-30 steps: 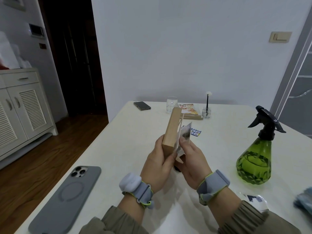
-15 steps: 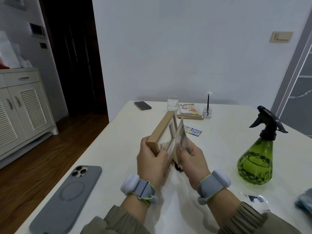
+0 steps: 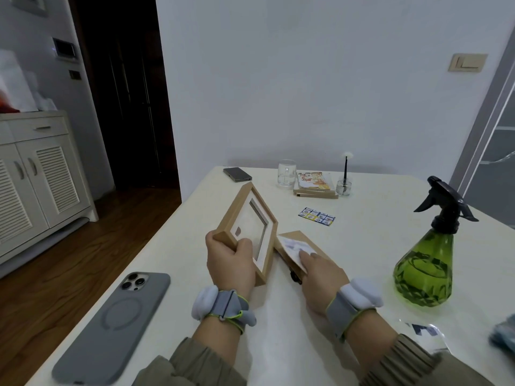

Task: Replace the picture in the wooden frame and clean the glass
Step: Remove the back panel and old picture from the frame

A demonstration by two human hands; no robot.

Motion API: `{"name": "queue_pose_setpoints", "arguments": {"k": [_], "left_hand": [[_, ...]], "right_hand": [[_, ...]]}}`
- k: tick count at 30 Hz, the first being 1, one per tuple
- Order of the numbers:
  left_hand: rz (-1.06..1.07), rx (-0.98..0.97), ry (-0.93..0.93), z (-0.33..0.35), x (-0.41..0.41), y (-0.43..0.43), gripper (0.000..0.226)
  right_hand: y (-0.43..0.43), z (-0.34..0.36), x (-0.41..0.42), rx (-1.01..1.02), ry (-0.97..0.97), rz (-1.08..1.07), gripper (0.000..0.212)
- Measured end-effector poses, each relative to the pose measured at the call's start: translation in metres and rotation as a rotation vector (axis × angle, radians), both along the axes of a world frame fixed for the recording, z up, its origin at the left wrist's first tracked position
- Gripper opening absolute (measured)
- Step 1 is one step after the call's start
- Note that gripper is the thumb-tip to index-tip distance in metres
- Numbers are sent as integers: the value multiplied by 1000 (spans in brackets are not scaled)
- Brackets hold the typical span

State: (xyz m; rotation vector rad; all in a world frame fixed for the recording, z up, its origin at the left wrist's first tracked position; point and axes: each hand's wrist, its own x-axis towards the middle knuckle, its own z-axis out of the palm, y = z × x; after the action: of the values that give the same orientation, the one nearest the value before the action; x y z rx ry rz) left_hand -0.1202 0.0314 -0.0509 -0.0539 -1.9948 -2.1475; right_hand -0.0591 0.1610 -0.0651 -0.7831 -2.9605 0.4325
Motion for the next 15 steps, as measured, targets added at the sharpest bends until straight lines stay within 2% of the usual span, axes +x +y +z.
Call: {"name": "queue_pose_setpoints", "arguments": {"k": [6, 10, 13, 15], "left_hand": [[31, 40, 27, 1, 0, 0, 24], [5, 84, 10, 0, -1, 1, 26], [-32, 130, -26, -3, -3, 2, 32], [-69, 182, -62, -5, -4, 3, 28]], "right_hand": [[3, -8, 0, 59, -121, 32, 65], [0, -6, 0, 65, -94, 22, 58], [-6, 1, -2, 28, 71, 4, 45], [-11, 7, -2, -31, 188, 7, 43]]}}
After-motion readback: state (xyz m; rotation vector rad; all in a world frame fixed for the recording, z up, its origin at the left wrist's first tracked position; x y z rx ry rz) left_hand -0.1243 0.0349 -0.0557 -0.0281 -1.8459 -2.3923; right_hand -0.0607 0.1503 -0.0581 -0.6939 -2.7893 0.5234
